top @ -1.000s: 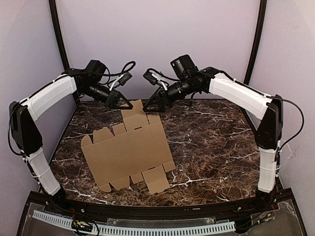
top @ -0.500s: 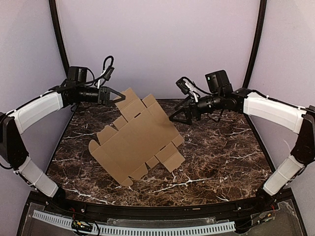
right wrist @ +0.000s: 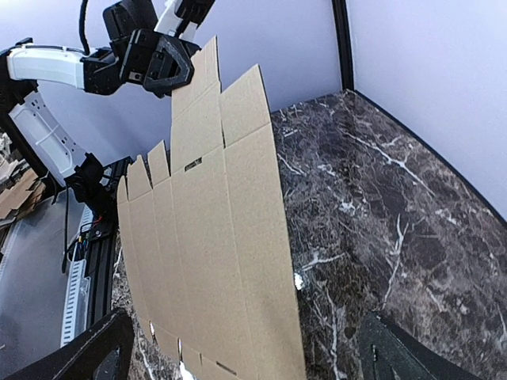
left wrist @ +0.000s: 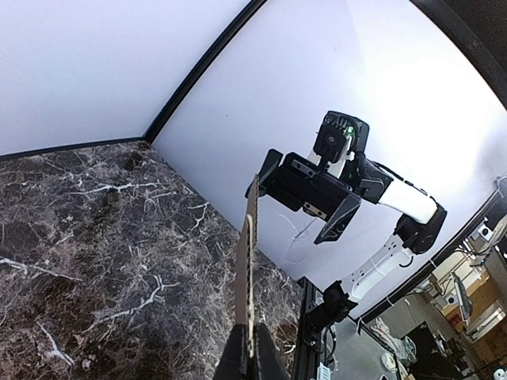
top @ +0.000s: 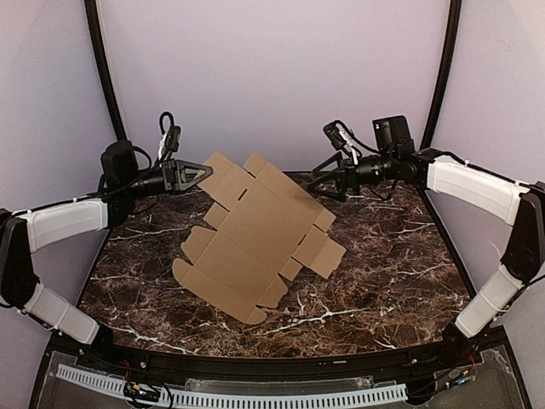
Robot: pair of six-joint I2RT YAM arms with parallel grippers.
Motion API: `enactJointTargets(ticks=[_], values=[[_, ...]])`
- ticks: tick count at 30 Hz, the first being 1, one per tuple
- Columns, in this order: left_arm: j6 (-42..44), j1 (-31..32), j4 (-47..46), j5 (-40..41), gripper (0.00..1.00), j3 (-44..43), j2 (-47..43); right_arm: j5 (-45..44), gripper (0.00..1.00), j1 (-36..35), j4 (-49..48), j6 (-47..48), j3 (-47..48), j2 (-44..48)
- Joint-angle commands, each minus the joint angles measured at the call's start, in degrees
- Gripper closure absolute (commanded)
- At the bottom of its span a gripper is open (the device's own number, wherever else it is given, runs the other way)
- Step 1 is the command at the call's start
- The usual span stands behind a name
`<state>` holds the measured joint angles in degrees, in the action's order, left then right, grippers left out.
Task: Fold the paper box
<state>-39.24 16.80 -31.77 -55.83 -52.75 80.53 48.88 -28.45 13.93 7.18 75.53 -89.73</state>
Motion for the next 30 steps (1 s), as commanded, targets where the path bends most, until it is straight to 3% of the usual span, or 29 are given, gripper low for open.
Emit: enactJointTargets(ticks=[1, 10, 16, 22, 30], values=[[-9.1, -0.2, -15.3, 1.3, 0.99, 4.6, -4.3, 4.5, 0.04, 0.6, 0.5, 2.9, 6.3, -3.9], [-15.6, -0.2, -27.1, 5.0, 0.99, 14.1, -8.5, 13.2, 0.18, 1.0, 11.5, 8.3, 20.3, -12.9], [-16.7, -0.1, -30.0, 6.1, 0.99, 17.1, -9.2, 17.6, 0.31, 0.6, 13.7, 9.4, 21.5, -14.8], [-18.6, -0.1, -33.6, 6.0, 0.99, 17.9, -8.7, 16.8, 0.37, -1.8, 17.1, 11.4, 22.8, -16.8], [-18.4, -0.2, -33.8, 4.7, 0.99, 17.6, -8.5, 16.4, 0.58, -3.0, 19.4, 13.2, 23.8, -17.6]])
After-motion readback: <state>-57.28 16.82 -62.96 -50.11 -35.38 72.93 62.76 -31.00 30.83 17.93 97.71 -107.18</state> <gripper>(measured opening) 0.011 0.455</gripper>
